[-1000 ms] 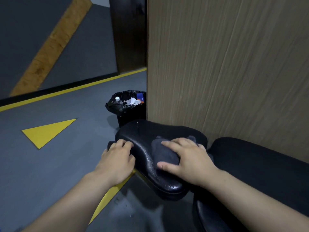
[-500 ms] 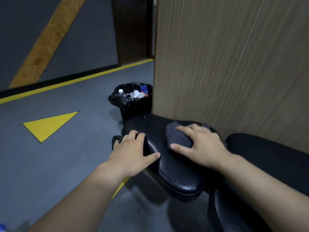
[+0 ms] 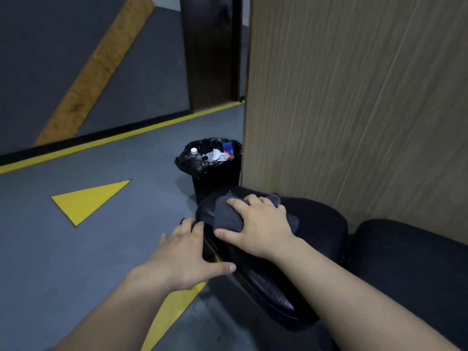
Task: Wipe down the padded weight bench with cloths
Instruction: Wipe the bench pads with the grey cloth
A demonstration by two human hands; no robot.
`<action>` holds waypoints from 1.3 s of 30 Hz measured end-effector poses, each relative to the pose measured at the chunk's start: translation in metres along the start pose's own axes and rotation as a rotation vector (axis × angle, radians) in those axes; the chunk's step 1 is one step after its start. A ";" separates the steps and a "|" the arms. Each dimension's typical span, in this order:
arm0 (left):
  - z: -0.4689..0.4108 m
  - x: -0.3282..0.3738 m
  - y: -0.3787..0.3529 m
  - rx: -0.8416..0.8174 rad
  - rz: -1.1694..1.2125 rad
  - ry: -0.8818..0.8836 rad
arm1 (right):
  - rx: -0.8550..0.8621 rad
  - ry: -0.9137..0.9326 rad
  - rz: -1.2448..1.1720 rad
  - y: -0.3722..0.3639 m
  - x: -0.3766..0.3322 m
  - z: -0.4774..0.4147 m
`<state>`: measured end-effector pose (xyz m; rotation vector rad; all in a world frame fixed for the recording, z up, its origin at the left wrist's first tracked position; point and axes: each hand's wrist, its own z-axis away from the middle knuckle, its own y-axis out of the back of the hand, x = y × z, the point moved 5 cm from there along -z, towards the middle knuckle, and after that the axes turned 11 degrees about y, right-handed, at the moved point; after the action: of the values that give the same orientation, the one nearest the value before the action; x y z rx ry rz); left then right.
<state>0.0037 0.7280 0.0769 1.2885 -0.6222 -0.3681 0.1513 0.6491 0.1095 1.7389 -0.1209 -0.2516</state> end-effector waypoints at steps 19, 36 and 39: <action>0.001 0.013 0.019 0.121 0.107 0.026 | -0.043 0.114 -0.088 0.000 0.009 -0.020; 0.014 0.056 -0.011 -0.048 0.029 -0.210 | 0.094 -0.250 0.130 0.020 0.015 0.155; 0.015 0.059 -0.011 -0.037 0.028 -0.194 | 0.148 -0.321 0.173 0.020 0.029 0.160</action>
<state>0.0414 0.6789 0.0814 1.2157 -0.7926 -0.4832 0.1431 0.4853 0.0997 1.8111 -0.5334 -0.4010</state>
